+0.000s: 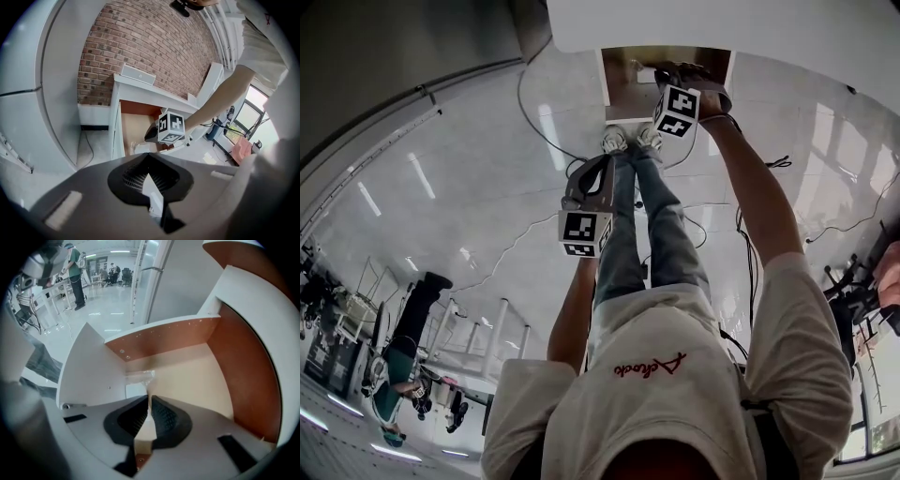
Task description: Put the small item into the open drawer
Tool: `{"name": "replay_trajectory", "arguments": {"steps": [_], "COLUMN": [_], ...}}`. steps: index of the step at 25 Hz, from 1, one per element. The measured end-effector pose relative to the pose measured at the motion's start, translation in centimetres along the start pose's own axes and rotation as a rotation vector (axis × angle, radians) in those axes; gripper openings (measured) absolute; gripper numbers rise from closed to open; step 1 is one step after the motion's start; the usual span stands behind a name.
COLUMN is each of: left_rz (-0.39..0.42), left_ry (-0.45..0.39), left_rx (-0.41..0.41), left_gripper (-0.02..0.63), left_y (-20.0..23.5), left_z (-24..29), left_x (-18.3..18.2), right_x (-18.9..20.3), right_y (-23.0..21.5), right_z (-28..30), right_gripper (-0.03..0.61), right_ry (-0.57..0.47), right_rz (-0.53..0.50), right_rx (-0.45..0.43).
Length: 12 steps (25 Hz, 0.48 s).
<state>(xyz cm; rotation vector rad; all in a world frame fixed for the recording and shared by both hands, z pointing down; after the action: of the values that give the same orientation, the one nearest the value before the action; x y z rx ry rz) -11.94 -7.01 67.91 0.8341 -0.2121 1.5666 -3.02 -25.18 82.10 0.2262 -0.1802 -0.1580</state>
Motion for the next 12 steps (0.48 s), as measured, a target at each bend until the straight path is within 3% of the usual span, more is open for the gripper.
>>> {"name": "replay_trajectory", "arguments": {"steps": [9,12], "left_rz": [0.036,0.048], "left_ry": [-0.028,-0.041], "left_rx": [0.002,0.003], "left_gripper": [0.009,0.009], "left_y": [-0.4,-0.9], "left_z": [-1.2,-1.7], "left_x": [-0.7,-1.1], "right_x": [-0.1,-0.1], "right_y": [0.9,0.5], "right_z": [-2.9,-4.7], "right_gripper": [0.014,0.014], "right_ry": [-0.024,-0.069], "right_rz": [0.04,0.151], "right_rx": [0.031,0.051]}}
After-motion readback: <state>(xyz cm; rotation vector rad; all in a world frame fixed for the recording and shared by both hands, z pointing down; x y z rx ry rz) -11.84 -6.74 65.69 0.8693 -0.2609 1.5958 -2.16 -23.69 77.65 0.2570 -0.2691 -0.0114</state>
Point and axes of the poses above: the fingertips, and each gripper's own axes: z forward along the fingers, y to its left, x out of its underside, the point moved 4 cm from there along -z, backward along the fingers, and after that the axes turned 6 degrees about y, right-handed, at the moved point
